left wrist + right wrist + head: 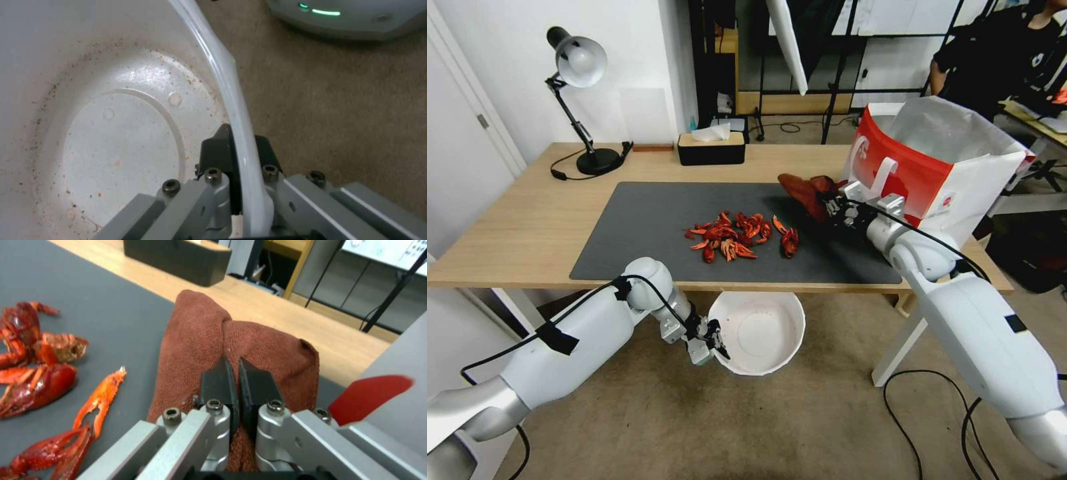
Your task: Sweep shrimp from table into container with towel, then put container into takeout bag.
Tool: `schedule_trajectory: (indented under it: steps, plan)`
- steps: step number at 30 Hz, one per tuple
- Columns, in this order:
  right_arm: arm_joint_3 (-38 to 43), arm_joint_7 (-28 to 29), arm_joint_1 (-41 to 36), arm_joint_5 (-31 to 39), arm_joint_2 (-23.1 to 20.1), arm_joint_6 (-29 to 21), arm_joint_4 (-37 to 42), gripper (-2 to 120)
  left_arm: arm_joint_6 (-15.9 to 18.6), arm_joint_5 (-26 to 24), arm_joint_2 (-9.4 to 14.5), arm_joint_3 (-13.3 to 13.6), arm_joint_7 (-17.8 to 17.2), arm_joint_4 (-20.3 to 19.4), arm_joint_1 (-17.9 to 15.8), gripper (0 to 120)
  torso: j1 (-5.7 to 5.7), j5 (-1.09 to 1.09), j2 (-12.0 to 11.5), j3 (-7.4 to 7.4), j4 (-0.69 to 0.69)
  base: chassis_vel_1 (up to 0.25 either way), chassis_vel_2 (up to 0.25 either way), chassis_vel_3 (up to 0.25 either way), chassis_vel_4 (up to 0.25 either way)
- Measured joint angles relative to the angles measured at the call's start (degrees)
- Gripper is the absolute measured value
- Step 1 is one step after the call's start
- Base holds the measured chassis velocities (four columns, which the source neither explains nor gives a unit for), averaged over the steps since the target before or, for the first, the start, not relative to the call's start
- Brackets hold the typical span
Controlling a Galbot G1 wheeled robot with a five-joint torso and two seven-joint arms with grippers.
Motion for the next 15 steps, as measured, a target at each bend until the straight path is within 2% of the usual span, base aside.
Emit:
schedule_trajectory:
  steps: [7,15]
  plan:
    - [-0.7,-1.7,-0.1,-1.0,0.6,-0.1,-2.0,0,-0.1,0.0,-0.7,0.2,-0.1,1.4,-0.7,0,-0.01,0.0,0.0,0.0,0.0,0.0,0.0,0.0,0.0]
    - [-0.8,-3.5,-2.3,-1.4,-0.1,-0.5,-0.6,0,-0.2,-0.1,-1.3,1.4,-0.1,1.8,-1.9,0,-0.01,0.01,0.0,0.0,-0.01,0.0,0.0,0.0,0.0]
